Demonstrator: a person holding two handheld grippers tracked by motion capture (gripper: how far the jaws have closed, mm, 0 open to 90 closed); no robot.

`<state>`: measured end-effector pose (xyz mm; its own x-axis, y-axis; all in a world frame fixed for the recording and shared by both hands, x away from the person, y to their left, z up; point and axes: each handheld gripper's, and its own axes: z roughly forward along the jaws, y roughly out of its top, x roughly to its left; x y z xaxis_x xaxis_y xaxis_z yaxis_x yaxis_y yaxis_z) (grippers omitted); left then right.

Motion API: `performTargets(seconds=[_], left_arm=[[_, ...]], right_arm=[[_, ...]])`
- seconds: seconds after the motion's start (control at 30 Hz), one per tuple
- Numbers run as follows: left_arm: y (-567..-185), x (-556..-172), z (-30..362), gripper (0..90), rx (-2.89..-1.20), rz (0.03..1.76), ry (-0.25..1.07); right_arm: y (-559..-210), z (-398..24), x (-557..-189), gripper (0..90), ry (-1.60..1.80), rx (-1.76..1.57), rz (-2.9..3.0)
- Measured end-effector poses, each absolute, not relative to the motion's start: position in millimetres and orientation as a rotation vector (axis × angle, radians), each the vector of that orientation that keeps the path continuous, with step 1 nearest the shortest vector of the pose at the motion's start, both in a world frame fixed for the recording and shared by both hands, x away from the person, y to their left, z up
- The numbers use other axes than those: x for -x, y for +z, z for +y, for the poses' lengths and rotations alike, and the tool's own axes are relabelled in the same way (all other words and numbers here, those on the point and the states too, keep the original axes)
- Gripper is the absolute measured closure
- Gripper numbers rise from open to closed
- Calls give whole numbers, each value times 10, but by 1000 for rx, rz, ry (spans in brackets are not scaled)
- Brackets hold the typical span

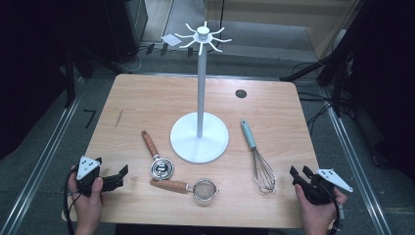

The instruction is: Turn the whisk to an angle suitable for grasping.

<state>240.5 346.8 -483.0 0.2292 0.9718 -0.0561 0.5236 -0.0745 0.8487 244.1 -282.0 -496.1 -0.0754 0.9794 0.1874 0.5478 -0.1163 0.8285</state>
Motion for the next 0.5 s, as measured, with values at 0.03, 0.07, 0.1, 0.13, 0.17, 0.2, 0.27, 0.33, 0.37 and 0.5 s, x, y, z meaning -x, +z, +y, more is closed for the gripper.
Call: performTargets(seconds=[0.03, 0.07, 0.1, 0.13, 0.17, 0.2, 0.27, 0.33, 0.37, 0.5], left_arm=[[-4830, -2405, 3468, 0, -1714, 1400, 716], [-4830, -2403, 3471, 0, -1712, 1397, 715], [-4830, -2403, 3471, 0, -1712, 1397, 715], [-4830, -2402, 3472, 0, -1711, 1397, 715], [-4831, -2402, 3471, 0, -1707, 1396, 716], [-4829, -2400, 3471, 0, -1712, 1393, 717], [-4829, -2401, 3469, 0, -1716, 1393, 718], [-4831, -2403, 3467, 0, -1715, 1394, 719], [-4830, -2405, 3467, 0, -1719, 1396, 718], [-4830, -2406, 3465, 0, -1722, 1397, 717]], right_arm=[[-4902, -2790, -2469, 538, 1107, -1680, 1722], [-4865, -2759, -2483, 539, 1103, -1671, 1755], [-4827, -2730, -2499, 548, 1089, -1650, 1788], [-4784, -2701, -2513, 560, 1068, -1630, 1818], [-4784, -2701, -2513, 560, 1068, -1630, 1818], [-4694, -2644, -2544, 561, 1019, -1610, 1841], [-4613, -2608, -2590, 562, 1003, -1607, 1872], [-4578, -2590, -2617, 562, 1002, -1613, 1885], [-4547, -2571, -2649, 557, 997, -1618, 1905], [-4424, -2476, -2779, 551, 972, -1628, 1991]])
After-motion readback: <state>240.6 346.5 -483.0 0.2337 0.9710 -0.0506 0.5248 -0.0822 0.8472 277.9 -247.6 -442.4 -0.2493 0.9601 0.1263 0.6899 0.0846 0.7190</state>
